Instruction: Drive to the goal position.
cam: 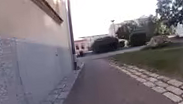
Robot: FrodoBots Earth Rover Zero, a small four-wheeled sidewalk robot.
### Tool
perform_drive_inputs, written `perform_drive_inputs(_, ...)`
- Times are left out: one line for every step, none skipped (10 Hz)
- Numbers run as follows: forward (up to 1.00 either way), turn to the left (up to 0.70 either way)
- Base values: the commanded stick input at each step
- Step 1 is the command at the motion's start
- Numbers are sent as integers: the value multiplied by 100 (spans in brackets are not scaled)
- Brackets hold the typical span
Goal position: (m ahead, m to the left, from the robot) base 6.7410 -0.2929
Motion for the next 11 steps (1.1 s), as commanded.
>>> perform_drive_inputs(60, 0)
perform_drive_inputs(60, 0)
perform_drive_inputs(60, 0)
perform_drive_inputs(60, 0)
perform_drive_inputs(60, 0)
perform_drive_inputs(60, 0)
perform_drive_inputs(60, 0)
perform_drive_inputs(60, 0)
perform_drive_inputs(60, 0)
perform_drive_inputs(60, 0)
perform_drive_inputs(60, 0)
